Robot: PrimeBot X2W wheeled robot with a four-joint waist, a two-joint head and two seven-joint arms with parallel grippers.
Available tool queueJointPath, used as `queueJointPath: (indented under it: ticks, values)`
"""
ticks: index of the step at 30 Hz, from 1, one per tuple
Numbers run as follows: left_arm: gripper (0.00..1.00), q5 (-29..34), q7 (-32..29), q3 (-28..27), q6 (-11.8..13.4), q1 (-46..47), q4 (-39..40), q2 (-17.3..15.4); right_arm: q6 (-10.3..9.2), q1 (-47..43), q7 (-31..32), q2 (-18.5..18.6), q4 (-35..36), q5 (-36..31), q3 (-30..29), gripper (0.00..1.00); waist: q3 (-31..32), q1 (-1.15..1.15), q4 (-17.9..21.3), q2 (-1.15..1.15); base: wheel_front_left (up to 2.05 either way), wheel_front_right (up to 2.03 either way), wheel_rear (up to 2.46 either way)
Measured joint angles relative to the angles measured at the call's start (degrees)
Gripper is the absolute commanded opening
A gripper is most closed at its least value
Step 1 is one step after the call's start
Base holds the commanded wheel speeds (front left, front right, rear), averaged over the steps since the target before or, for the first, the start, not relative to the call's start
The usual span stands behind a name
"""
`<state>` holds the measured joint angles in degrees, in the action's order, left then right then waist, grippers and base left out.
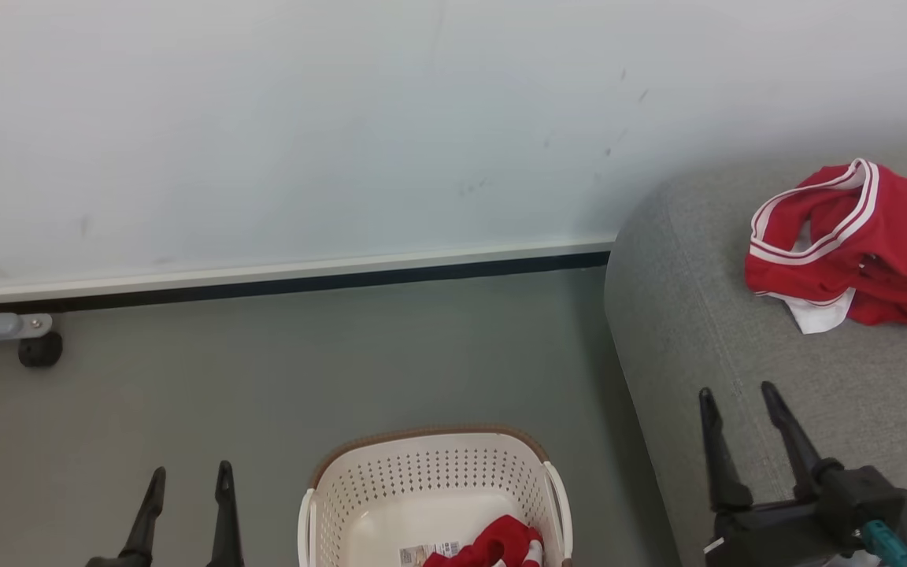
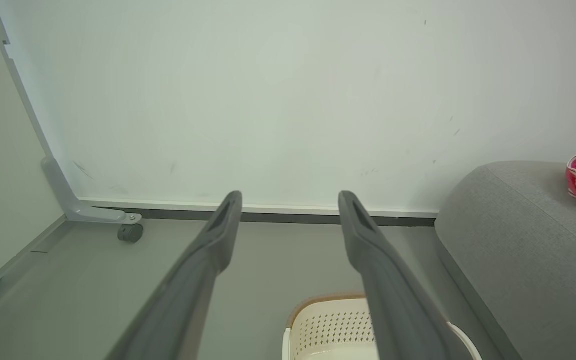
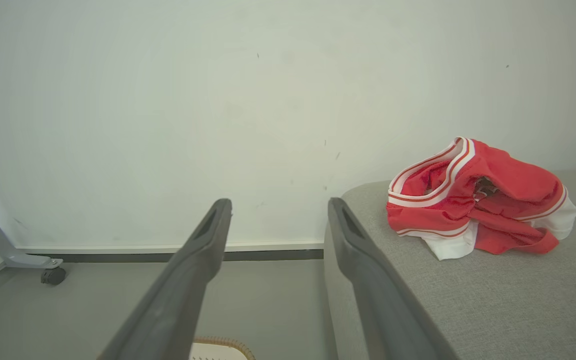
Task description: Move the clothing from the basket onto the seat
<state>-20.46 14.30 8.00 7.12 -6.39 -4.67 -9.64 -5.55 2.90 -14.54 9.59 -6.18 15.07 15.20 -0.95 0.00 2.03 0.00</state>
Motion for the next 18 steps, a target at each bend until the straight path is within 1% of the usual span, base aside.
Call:
queueJointPath:
  ticks: [5, 11, 12, 18]
  values:
    - [1.00, 0.9, 0.0, 2.2, -0.2, 1.5, -0.1, 0.1, -0.29, 1.2, 0.0, 1.3, 0.2, 0.0, -2.3, 1.00, -2.2, 0.00, 0.2, 0.00, 0.00, 0.00, 0.00]
    - [1.00, 3.3, -1.5, 6.3, -2.2, 6.8, -2.1, 0.3, -0.49, 4.8, 0.0, 3.0, 1.1, 0.0, -5.7, 1.00, -6.1, 0.01, 0.4, 0.00, 0.00, 0.00, 0.00]
    - [1.00, 3.8, -2.2, 7.7, -2.6, 8.6, -3.2, 0.7, -0.51, 5.3, 0.0, 3.6, 1.7, 0.0, -7.0, 1.00, -7.5, 0.01, 0.5, 0.00, 0.00, 0.00, 0.00]
    - [1.00, 5.6, -4.3, 11.7, -4.1, 14.7, -8.5, 2.9, -0.57, 6.9, -0.2, 5.2, 2.1, 0.0, -9.8, 1.00, -12.0, 0.01, 1.0, 0.01, 0.00, 0.00, 0.00]
